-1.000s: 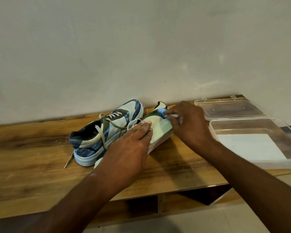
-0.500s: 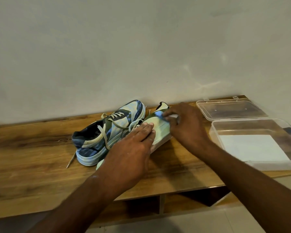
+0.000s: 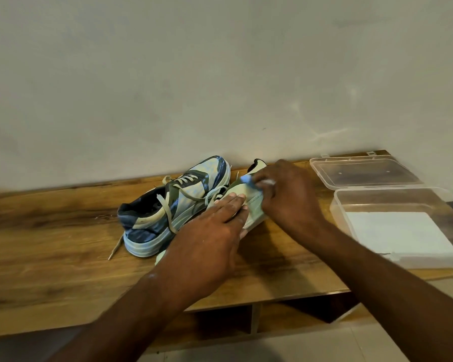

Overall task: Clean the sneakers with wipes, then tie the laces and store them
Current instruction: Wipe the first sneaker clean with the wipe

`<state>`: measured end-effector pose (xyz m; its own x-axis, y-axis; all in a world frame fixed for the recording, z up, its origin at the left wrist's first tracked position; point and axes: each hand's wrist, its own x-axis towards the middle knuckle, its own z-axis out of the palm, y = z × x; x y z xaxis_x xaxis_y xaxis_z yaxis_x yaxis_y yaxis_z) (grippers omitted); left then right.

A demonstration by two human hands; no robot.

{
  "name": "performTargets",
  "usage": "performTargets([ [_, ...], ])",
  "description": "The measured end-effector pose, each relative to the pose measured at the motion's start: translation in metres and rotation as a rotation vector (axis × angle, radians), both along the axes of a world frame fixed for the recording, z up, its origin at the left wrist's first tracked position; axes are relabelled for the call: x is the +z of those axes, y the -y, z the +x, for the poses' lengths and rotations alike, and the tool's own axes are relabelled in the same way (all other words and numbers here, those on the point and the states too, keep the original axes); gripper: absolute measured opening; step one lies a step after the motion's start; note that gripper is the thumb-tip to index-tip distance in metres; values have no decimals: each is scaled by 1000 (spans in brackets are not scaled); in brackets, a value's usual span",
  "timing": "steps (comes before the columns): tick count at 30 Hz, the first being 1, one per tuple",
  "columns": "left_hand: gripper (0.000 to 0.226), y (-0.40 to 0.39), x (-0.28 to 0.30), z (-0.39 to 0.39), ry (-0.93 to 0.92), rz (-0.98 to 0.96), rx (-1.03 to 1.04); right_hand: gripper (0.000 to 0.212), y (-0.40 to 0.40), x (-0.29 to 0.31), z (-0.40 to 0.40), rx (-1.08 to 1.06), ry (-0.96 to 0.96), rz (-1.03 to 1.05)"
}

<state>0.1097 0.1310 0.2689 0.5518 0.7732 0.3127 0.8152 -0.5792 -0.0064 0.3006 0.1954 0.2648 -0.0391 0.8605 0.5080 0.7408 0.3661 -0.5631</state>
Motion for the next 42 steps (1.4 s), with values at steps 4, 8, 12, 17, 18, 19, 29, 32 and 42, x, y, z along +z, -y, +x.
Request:
performTargets([
  [4,48,4,0,2,13,-9,1,18,-26,-4,30,-223,-77,-74],
  [8,46,6,-2,1,-5,-15,-3,20,-15,-3,19,-176,-33,-40],
  [12,48,4,-4,-1,-2,-49,-5,18,4,-2,-3,37,111,55],
  [17,48,12,-1,-1,6,-65,-35,17,-12,-3,30,-110,-7,19],
  [18,50,14,-3,-1,10,-84,-42,16,-14,-4,35,-147,-14,3],
  [19,53,16,-4,-1,12,-95,-48,17,-13,-5,36,-165,-15,-12],
  [29,55,7,3,-25,62,-78,-69,22,22,-6,2,130,153,67],
  [32,55,2,1,-29,68,-134,-74,20,-4,-10,32,-84,-5,56],
  [42,55,12,-5,-28,-19,-52,-114,19,2,1,14,-37,-132,-28],
])
